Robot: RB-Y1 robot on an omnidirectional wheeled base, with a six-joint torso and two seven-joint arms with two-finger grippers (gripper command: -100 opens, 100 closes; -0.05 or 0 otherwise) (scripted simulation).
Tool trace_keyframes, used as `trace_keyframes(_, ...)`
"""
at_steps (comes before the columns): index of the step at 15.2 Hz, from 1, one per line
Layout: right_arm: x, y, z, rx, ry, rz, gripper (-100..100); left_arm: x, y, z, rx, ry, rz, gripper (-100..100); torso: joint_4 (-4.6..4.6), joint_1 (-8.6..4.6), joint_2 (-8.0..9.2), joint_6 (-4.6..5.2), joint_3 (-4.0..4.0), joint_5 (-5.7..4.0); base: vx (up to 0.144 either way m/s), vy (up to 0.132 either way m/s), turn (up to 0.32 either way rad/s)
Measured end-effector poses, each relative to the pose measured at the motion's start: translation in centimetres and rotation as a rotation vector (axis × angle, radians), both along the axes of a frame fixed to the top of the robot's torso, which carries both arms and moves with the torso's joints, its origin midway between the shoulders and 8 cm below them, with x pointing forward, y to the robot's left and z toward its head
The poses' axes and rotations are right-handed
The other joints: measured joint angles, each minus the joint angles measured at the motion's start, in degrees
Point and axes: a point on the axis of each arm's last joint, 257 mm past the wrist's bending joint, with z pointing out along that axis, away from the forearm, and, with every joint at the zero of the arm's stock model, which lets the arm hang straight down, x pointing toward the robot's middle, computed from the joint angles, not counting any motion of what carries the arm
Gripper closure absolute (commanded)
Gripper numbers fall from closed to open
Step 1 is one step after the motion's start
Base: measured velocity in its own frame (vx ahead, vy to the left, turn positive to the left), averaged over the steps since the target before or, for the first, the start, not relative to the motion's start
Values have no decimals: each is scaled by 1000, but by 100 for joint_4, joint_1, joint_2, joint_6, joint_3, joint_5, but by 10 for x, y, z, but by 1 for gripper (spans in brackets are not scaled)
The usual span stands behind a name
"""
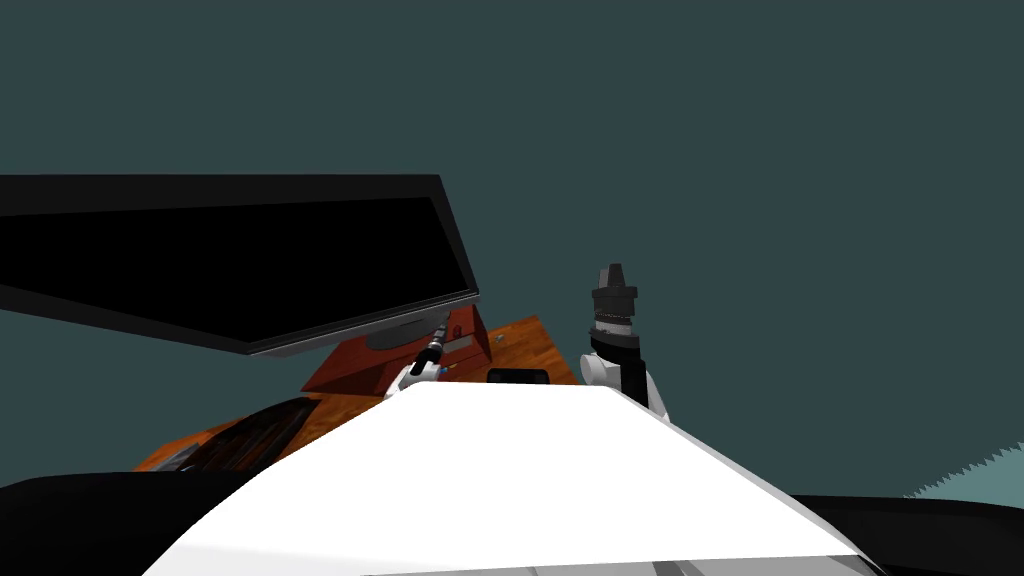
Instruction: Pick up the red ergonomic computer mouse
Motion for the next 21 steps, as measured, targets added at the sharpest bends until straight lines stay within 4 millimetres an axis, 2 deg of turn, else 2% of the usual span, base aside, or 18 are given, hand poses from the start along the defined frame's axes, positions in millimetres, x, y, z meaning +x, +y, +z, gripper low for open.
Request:
trace_keyframes(7,0,0,0,0,0,0,0,-15,16,-47,16,138,42,-100,-1,5,-5,1,-3,1,16,-67,-2)
trace_keyframes(12,0,0,0,0,0,0,0,-36,29,-83,27,253,72,-100,-2,-3,-12,0,-6,-2,36,-83,-11)
trace_keyframes(14,0,0,0,0,0,0,0,-40,30,-93,27,280,79,-100,-2,3,-13,1,-7,0,29,-46,-8)
trace_keyframes(19,0,0,0,0,0,0,0,-44,25,-104,24,283,74,-100,-6,48,-34,-1,-19,9,77,32,22)
trace_keyframes(20,0,0,0,0,0,0,0,-44,25,-104,24,281,73,100,-6,46,-27,0,-16,8,15,9,19)
trace_keyframes(21,0,0,0,0,0,0,0,-46,25,-106,24,286,75,100,4,40,-19,8,-8,5,-4,4,46)
